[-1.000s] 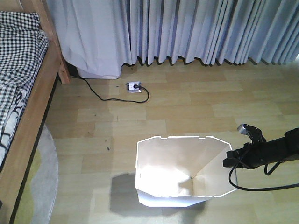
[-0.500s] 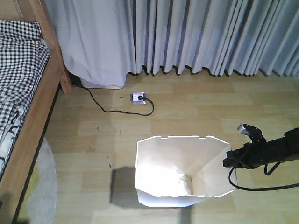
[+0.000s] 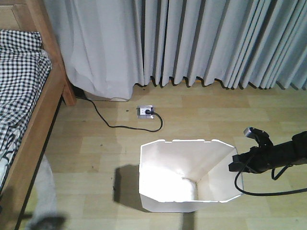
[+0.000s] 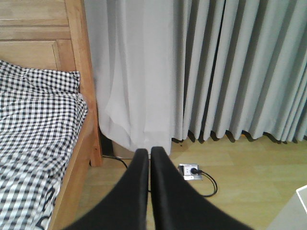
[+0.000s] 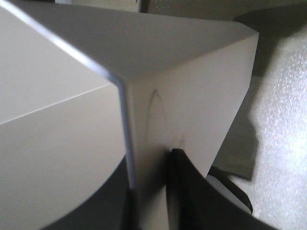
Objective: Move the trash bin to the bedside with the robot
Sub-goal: 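Carry the held bin with the right gripper to the floor beside the bed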
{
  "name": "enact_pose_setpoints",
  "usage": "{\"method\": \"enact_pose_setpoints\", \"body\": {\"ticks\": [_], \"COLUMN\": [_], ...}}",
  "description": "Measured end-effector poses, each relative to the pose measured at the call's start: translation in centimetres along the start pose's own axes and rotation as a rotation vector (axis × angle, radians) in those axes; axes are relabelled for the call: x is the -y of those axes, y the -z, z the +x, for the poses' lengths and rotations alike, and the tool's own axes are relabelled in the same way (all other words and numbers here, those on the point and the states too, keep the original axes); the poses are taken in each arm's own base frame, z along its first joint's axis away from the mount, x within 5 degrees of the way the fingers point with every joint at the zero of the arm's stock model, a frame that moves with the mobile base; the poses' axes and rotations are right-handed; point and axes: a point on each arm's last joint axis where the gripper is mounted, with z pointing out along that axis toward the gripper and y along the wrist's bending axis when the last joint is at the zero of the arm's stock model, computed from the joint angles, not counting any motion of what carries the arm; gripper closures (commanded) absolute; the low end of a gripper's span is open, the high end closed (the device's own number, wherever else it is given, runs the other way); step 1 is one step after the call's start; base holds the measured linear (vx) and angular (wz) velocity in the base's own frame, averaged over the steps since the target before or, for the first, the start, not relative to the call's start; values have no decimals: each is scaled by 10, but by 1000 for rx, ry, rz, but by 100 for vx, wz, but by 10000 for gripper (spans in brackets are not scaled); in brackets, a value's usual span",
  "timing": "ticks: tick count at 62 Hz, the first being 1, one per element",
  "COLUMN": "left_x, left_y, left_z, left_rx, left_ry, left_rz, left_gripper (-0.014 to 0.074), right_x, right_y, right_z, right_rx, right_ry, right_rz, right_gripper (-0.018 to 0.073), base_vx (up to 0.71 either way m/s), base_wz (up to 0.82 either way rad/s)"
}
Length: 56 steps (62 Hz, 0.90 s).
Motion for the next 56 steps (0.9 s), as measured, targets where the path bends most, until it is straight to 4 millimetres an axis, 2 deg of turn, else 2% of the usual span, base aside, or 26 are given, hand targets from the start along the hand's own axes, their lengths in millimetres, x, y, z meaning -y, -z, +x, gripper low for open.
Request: {"method": "enact_pose_setpoints", "body": {"ticks": [56], "left_x": [0], "left_y": [0], "left_z": [0], "left_rx": [0], "left_ry": [0], "left_rz": [0], "left_gripper": [602], "right_x": [0], "right_y": [0], "right_z": [0], "right_rx": [0], "right_ry": [0], "right_rz": [0], "right_gripper": [564], "base_vx": [17], "base_wz": [-3]}}
